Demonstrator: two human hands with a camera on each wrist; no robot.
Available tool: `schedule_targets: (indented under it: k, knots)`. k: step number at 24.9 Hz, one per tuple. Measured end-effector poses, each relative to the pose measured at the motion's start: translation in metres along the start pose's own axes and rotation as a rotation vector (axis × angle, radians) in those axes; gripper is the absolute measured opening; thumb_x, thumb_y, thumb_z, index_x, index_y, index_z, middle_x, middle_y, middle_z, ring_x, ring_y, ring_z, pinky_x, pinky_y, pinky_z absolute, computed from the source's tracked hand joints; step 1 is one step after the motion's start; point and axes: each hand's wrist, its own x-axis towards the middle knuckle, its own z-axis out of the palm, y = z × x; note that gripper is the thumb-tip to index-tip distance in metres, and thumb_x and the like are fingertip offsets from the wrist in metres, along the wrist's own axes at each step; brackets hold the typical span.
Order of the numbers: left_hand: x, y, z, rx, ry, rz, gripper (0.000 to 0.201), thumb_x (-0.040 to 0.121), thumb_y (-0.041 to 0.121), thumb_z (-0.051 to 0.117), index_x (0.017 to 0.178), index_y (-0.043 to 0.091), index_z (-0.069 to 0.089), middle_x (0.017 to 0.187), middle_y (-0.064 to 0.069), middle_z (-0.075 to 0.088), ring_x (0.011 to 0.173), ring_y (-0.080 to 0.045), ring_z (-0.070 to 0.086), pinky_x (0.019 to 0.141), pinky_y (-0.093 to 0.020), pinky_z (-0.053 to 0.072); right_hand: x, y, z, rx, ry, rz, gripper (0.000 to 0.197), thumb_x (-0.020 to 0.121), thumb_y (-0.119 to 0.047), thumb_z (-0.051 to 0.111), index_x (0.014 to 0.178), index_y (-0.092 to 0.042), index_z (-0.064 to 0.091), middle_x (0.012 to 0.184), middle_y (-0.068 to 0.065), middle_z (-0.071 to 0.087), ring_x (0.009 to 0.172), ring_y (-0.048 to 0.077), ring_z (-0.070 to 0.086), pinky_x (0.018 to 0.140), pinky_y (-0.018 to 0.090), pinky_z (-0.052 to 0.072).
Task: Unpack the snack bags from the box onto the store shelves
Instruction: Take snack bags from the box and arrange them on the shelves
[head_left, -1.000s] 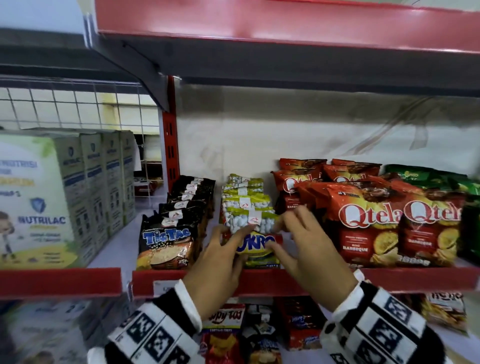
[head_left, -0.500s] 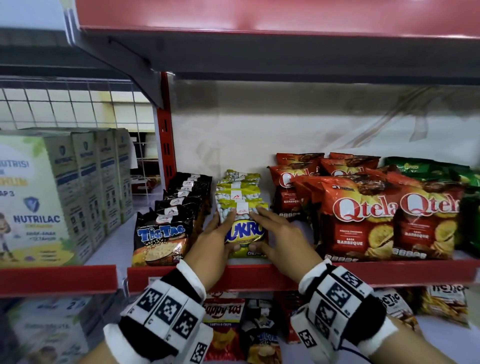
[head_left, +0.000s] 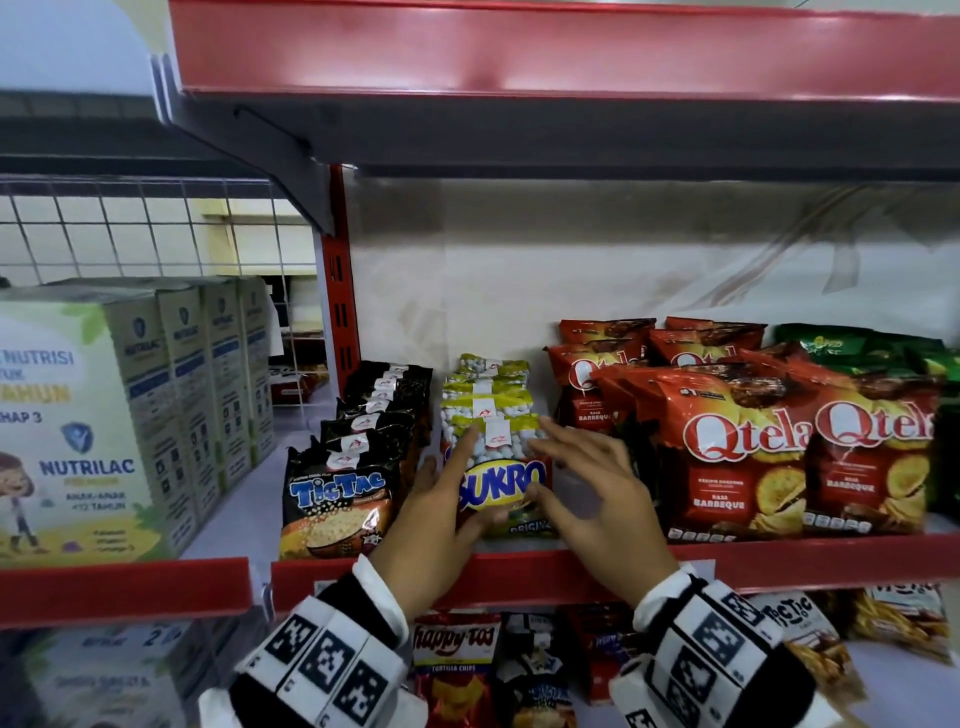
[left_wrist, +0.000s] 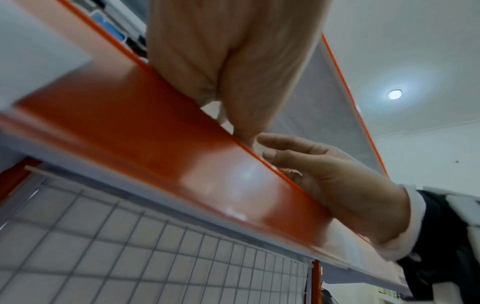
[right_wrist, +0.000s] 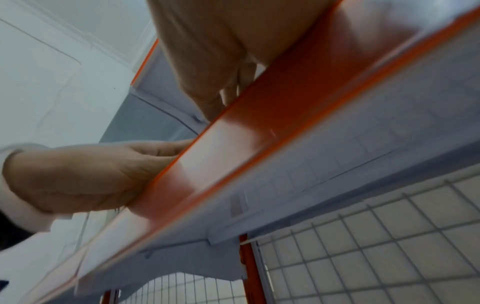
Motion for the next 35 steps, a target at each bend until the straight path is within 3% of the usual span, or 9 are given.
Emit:
schedule_targets:
  k: [3,6,10,13,15,17,21,25,35]
  knots:
    - [0.001,0.021,-0.027,0.052,0.049,0.0,0.055,0.096,0.041,0.046,0.146,0.037,0.023,0.138,-0.005,0.047,0.122,-0.014,0.051,0.088,-0.015,0.038,0.021,-0.021,-0.018,0.056,0.043,0.108,0.035,0.087,-0.022,0.067,0.121,-0.028,0.062,0.131,-0.021,0.051,0.123,0.008,0.042,0.1,0.019,0.033]
    - [0.032,0.053,-0.077,-0.015,0.094,-0.058,0.03,0.099,0.04,0.04,0.122,0.023,0.047,0.08,0.004,0.062,0.054,0.009,0.056,0.044,-0.011,0.038,0.067,-0.053,-0.04,0.058,-0.016,0.189,0.034,0.094,-0.027,0.055,0.127,-0.024,0.057,0.121,-0.007,0.062,0.104,0.01,0.06,0.085,0.015,0.044]
    - [0.119,0.069,-0.13,0.151,0.062,-0.241,0.054,0.1,0.044,0.032,0.132,0.003,0.047,0.124,-0.016,0.059,0.108,-0.025,0.06,0.089,-0.025,0.044,0.144,-0.075,-0.05,-0.09,-0.404,0.455,0.049,0.1,-0.044,0.036,0.133,-0.011,0.049,0.127,0.009,0.06,0.108,0.025,0.06,0.1,0.039,0.045]
    - [0.166,0.049,-0.131,-0.092,-0.014,-0.296,0.049,0.1,0.035,0.042,0.122,-0.007,0.055,0.09,-0.02,0.057,0.067,-0.024,0.057,0.059,-0.021,0.042,0.181,-0.067,-0.041,-0.064,-0.546,0.675,0.06,0.1,-0.048,0.03,0.133,-0.001,0.046,0.124,0.023,0.059,0.107,0.04,0.06,0.097,0.05,0.047]
    - [0.177,0.027,-0.123,-0.327,-0.113,-0.426,0.042,0.097,0.035,0.05,0.082,0.0,0.068,0.067,-0.011,0.042,0.047,-0.018,0.04,0.045,-0.019,0.033,0.193,-0.053,-0.032,-0.01,-0.574,0.778,0.066,0.1,-0.05,0.03,0.133,0.005,0.044,0.128,0.029,0.055,0.11,0.044,0.058,0.099,0.054,0.045]
    - [0.184,0.007,-0.11,-0.358,-0.163,-0.525,0.039,0.096,0.036,0.051,0.073,0.006,0.062,0.067,-0.01,0.043,0.052,-0.019,0.043,0.05,-0.023,0.038,0.2,-0.036,-0.024,0.048,-0.587,0.848,0.072,0.099,-0.052,0.03,0.135,0.01,0.039,0.133,0.031,0.049,0.113,0.045,0.056,0.101,0.055,0.043]
    - [0.193,-0.004,-0.087,-0.486,-0.343,-0.649,0.064,0.1,0.039,0.042,0.145,-0.004,0.026,0.127,-0.023,0.05,0.103,-0.034,0.056,0.088,-0.04,0.044,0.203,-0.012,-0.006,0.157,-0.567,0.936,0.077,0.098,-0.053,0.03,0.146,0.005,0.018,0.145,0.031,0.036,0.119,0.046,0.051,0.081,0.049,0.051]
    - [0.189,0.011,-0.082,-0.59,-0.481,-0.705,0.069,0.101,0.041,0.031,0.145,-0.01,0.015,0.143,-0.024,0.037,0.116,-0.033,0.052,0.088,-0.042,0.044,0.206,-0.004,0.012,0.251,-0.579,0.984,0.075,0.097,-0.052,0.035,0.148,0.0,0.015,0.151,0.026,0.026,0.133,0.044,0.035,0.093,0.051,0.043]
    - [0.199,0.006,-0.082,-0.603,-0.379,-0.737,0.073,0.1,0.043,0.035,0.149,-0.003,0.005,0.156,-0.022,0.016,0.139,-0.038,0.03,0.108,-0.046,0.032,0.222,0.007,0.016,0.126,-0.571,0.97,0.076,0.097,-0.052,0.035,0.15,-0.003,0.011,0.151,0.029,0.025,0.13,0.048,0.038,0.098,0.055,0.043]
